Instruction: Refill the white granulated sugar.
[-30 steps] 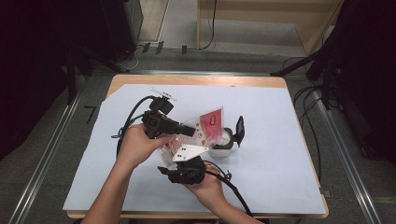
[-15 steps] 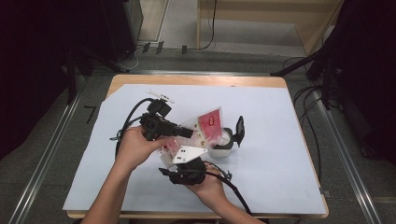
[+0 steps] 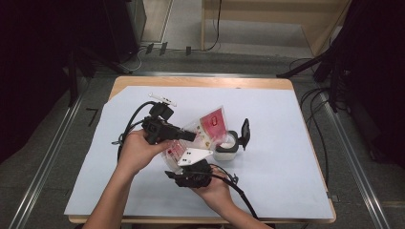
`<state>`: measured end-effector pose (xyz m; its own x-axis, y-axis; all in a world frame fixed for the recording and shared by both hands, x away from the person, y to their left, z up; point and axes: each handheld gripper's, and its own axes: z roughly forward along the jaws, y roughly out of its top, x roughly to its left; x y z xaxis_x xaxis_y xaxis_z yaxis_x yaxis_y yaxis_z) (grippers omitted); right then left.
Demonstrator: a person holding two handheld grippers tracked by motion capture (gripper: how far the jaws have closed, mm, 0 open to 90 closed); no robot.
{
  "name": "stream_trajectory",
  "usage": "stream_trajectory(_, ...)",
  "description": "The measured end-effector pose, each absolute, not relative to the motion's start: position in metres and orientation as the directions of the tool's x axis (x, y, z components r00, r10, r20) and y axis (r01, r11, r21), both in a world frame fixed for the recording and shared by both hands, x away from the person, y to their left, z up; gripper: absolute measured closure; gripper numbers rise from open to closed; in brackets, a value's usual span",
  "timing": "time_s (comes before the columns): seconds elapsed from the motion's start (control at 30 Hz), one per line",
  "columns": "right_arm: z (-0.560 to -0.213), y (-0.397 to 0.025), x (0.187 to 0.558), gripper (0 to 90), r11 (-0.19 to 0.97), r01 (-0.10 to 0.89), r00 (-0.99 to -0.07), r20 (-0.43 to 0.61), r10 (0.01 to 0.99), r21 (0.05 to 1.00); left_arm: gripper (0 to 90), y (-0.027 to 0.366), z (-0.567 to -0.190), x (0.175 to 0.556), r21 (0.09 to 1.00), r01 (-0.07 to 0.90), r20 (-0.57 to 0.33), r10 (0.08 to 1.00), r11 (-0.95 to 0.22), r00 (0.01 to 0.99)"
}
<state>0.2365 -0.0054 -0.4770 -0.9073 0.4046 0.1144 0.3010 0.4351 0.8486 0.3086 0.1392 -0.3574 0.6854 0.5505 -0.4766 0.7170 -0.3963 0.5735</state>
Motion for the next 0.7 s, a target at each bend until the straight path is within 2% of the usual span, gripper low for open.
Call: stream_trajectory(0.7, -0.4803, -0.0089, 0.2412, 59.1, 0.433, 0.322, -0.897, 0.124, 0.425, 0.842, 83.7, 0.1493, -0.3574, 0.3096, 0.575, 0.728, -0.489, 0.556, -0.373, 0.672)
